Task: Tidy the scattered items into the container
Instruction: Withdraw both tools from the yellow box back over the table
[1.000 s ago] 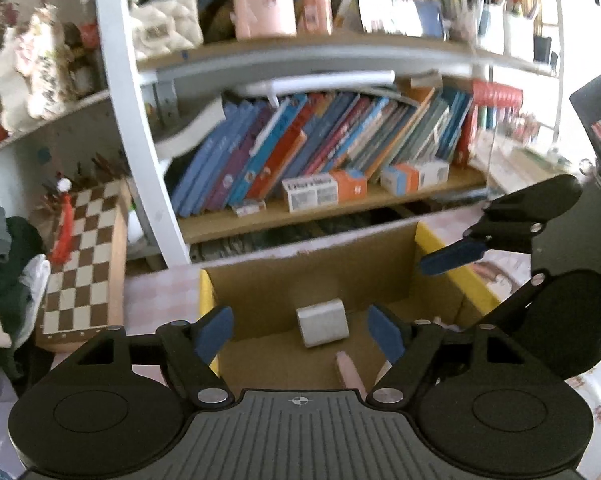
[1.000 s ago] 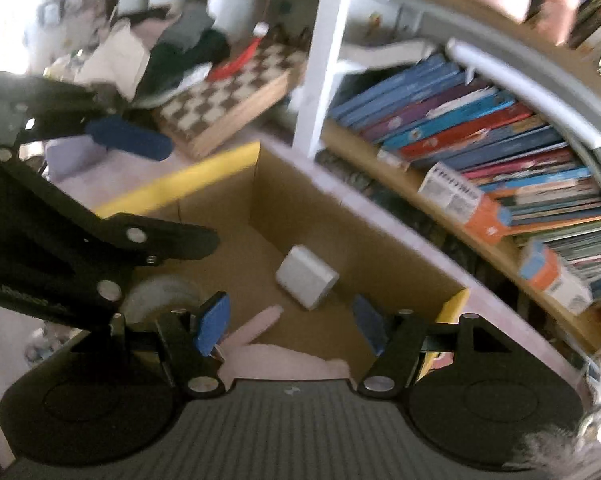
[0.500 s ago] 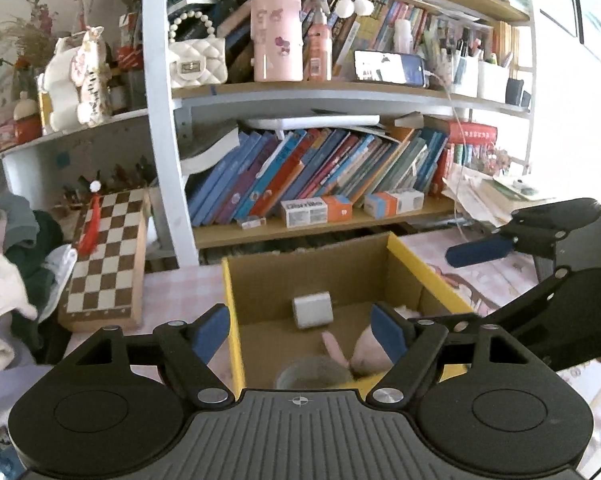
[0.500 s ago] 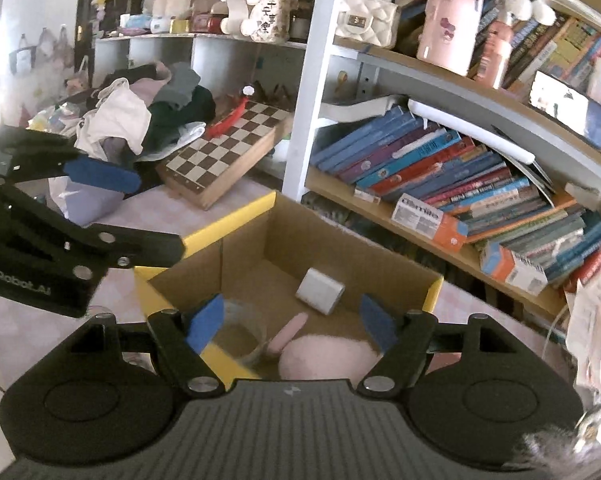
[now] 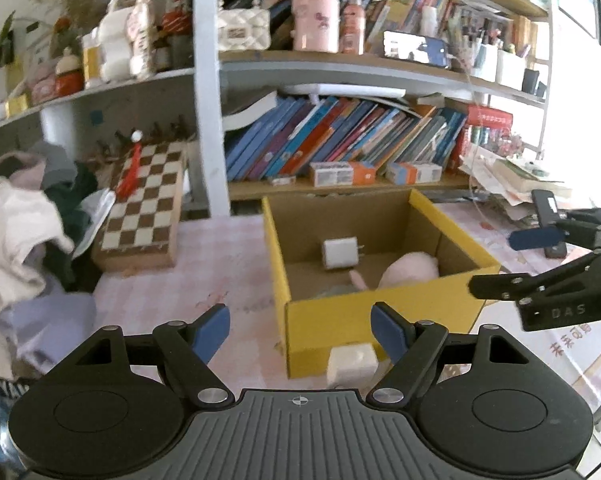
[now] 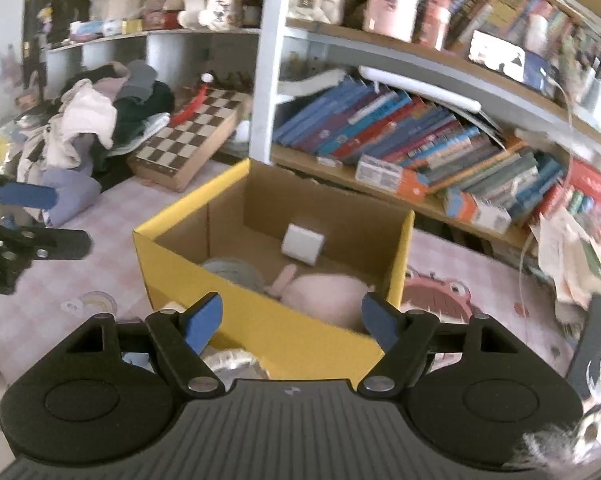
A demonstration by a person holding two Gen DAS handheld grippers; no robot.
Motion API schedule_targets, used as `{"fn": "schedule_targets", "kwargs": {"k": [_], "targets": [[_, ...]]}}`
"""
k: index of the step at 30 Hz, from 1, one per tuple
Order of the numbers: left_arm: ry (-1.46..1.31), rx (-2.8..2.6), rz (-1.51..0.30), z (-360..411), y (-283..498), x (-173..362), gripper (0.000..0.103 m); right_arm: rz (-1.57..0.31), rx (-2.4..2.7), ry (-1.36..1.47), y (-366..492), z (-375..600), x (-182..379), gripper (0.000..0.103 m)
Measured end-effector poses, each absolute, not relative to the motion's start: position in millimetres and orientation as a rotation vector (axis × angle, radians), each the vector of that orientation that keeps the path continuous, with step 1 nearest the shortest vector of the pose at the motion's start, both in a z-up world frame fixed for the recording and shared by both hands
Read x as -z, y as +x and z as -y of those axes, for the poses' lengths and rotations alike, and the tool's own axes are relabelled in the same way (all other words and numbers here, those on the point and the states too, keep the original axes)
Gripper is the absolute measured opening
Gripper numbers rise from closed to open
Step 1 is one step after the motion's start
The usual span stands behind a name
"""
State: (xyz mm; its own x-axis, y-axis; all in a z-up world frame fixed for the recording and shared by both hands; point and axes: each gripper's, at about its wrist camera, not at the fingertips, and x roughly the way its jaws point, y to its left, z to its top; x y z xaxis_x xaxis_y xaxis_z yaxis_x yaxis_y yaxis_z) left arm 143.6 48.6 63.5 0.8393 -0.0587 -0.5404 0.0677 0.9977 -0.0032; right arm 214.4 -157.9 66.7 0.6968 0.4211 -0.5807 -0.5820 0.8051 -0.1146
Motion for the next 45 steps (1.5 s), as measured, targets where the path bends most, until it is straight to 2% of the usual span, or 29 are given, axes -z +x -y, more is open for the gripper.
{"fn": "schedule_targets", "kwargs": {"k": [29, 42, 45], "targets": [[-0.051, 0.005, -0.709, -63, 90, -6, 0.080, -0.734, -0.395, -0.282, 141, 173, 7, 0.083], [-0.013, -0.021, -0.758, -42, 82, 13, 0.080, -0.777, -0.492, -0.365, 125, 157, 24, 0.087], [0.023, -0.030, -0.740, -33, 82, 15, 0.088, -0.787, -0.495, -0.361, 125, 158, 24, 0.090]]}}
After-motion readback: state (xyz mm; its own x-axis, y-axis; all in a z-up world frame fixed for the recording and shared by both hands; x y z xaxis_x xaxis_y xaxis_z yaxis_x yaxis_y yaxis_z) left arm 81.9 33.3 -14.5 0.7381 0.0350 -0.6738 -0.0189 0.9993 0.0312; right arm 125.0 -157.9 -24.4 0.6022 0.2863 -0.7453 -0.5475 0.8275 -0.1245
